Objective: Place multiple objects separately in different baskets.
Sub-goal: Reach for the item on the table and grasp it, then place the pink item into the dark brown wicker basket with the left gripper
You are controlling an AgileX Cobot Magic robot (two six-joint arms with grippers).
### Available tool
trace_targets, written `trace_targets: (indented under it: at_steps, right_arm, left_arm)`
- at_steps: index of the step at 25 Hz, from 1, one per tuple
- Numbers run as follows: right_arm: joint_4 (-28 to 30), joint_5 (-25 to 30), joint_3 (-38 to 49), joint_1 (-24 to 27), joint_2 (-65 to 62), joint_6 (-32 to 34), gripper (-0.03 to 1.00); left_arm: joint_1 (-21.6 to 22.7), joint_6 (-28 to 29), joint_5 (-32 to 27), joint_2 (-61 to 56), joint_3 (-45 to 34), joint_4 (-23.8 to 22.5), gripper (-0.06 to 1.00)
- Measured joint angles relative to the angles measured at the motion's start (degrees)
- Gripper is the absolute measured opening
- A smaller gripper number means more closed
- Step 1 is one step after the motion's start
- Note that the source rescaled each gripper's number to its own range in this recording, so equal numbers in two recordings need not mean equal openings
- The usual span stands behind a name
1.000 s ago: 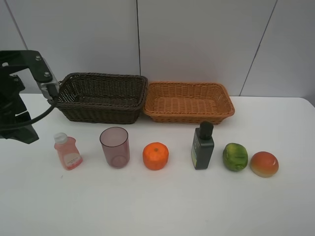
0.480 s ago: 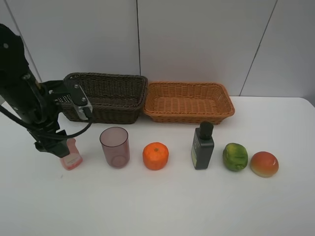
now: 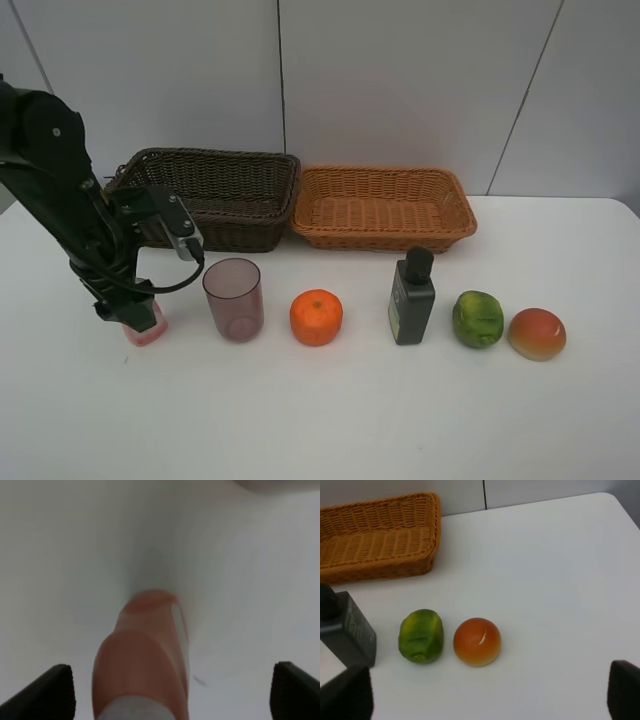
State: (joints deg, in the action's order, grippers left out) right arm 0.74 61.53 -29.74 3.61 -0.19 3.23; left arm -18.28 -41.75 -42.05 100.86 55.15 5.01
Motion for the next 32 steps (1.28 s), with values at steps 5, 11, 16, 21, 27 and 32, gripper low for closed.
trace_targets:
  at_steps: [5, 11, 16, 21, 27, 32]
  right_arm:
    - [0.0, 0.0, 0.0, 0.0, 0.0, 0.0, 1.0]
    - [0.0, 0.0, 0.0, 0.0, 0.0, 0.0, 1.0]
    - [0.0, 0.0, 0.0, 0.0, 0.0, 0.0, 1.0]
    - [0.0, 0.0, 0.0, 0.0, 0.0, 0.0, 1.0]
    - [0.0, 0.0, 0.0, 0.0, 0.0, 0.0, 1.0]
    - [0.0, 0.0, 0.0, 0.0, 0.0, 0.0, 1.0]
  left_arm:
    - [0.0, 0.2, 1.4, 1.8, 0.0, 0.0, 0.96]
    - [0.0, 0.4, 1.5, 2.5, 0.0, 0.0, 0.93]
    - [0.0, 0.8, 2.0, 3.8, 0.0, 0.0, 0.67]
    - [0.0, 0.8, 2.8, 3.8, 0.0, 0.0, 0.42]
    - [0.0, 0.8, 2.8, 3.8, 0.0, 0.0, 0.42]
    - [0.0, 0.8, 2.8, 3.8, 0.0, 0.0, 0.42]
